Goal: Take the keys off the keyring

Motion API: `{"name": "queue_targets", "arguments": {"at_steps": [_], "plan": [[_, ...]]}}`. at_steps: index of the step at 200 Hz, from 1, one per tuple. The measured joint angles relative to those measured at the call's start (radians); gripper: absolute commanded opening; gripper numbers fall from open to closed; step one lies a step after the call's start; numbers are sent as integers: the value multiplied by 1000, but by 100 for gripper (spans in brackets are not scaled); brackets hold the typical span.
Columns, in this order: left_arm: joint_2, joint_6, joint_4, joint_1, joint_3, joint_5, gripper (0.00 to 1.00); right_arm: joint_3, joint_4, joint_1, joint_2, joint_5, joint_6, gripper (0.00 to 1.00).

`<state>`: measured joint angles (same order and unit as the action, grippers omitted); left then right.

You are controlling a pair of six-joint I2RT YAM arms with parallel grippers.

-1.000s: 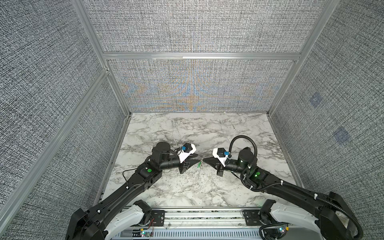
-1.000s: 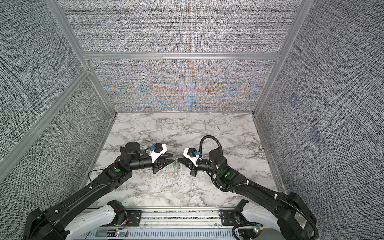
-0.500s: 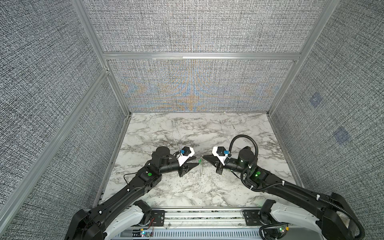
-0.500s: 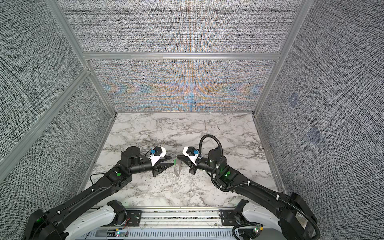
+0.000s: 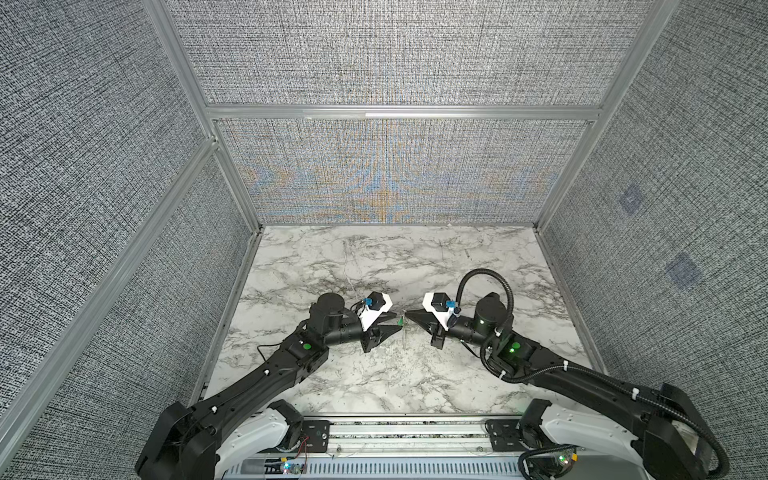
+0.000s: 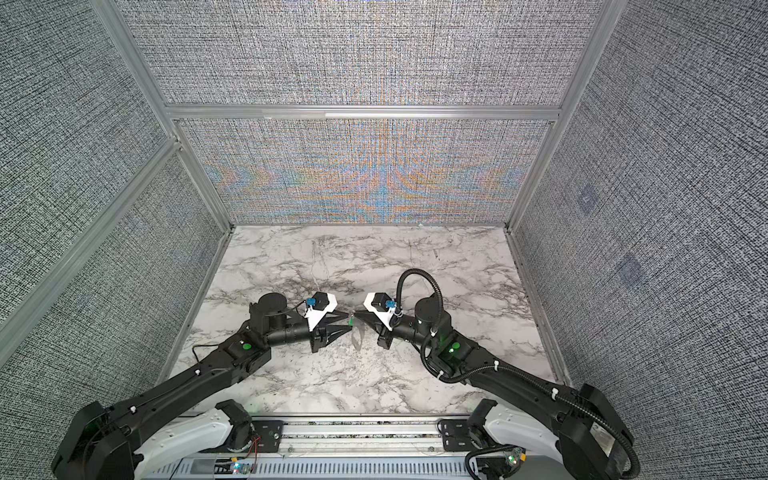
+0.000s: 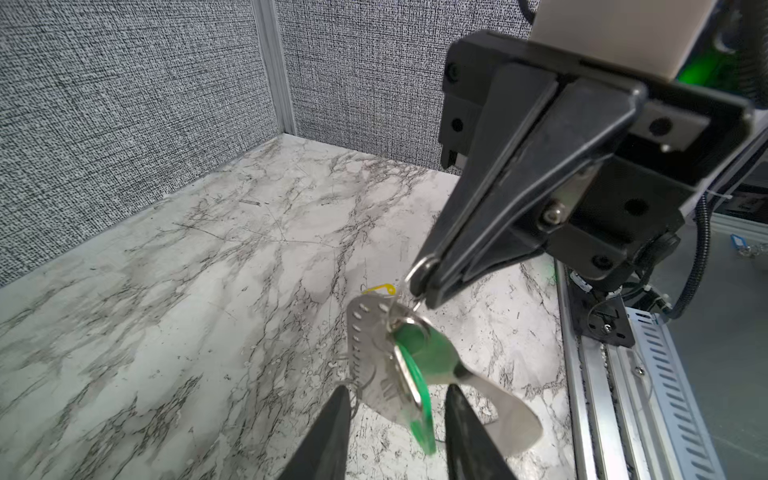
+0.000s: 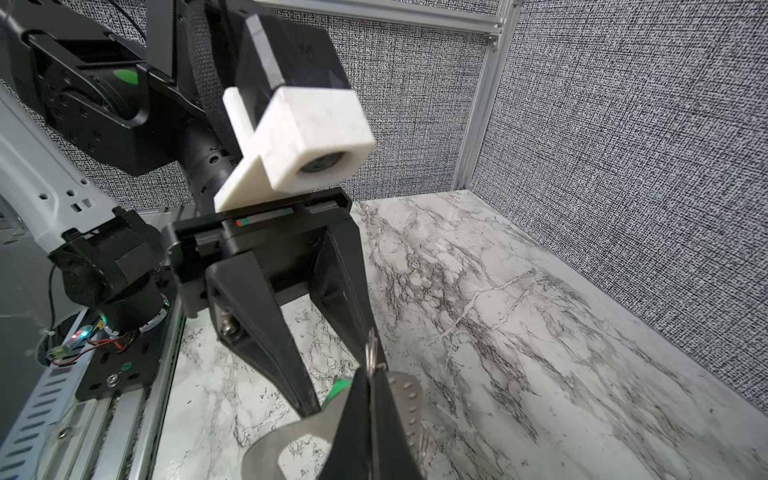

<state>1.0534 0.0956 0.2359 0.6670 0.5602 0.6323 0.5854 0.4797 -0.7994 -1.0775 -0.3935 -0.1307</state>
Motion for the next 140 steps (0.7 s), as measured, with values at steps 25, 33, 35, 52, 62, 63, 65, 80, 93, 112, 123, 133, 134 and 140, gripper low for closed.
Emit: {"name": "queue_targets", "arguments": {"at_steps": [25, 33, 35, 52, 62, 63, 65, 80, 93, 112, 123, 133, 134, 140], "plan": [[16, 6, 2, 0, 15, -2, 32, 10, -2, -1, 0, 16, 0, 0], [16, 5, 2, 0, 15, -2, 29, 12, -3, -2, 0, 23, 0, 0], [16, 5, 3, 0, 14, -3, 27, 13, -3, -2, 0, 22, 0, 0], [16, 4, 6, 2, 13, -5, 17, 15, -6, -5, 0, 30, 0, 0], [16, 4, 9, 3, 13, -7, 11, 15, -10, -5, 0, 35, 0, 0], [16, 4, 9, 3, 13, -9, 11, 15, -11, -6, 0, 37, 0, 0], [16, 4, 10, 4, 13, -11, 9, 15, -12, -6, 0, 39, 0, 0], [14, 5, 9, 5, 13, -24, 2, 19, -24, -7, 1, 50, -1, 0], [5, 6, 10, 5, 13, -32, 0, 28, -36, -7, 1, 64, -1, 0], [-13, 13, 10, 5, 13, -66, 0, 45, -58, -11, -2, 80, 0, 0], [-22, 25, 8, 5, 13, -87, 0, 53, -71, -11, -3, 92, 0, 0], [-31, 29, 8, 5, 13, -110, 0, 60, -84, -11, -5, 101, 4, 0], [-32, 29, 8, 5, 13, -111, 0, 61, -85, -11, -5, 101, 4, 0], [-37, 32, 7, 5, 13, -125, 0, 64, -91, -11, -6, 103, 5, 0]]}}
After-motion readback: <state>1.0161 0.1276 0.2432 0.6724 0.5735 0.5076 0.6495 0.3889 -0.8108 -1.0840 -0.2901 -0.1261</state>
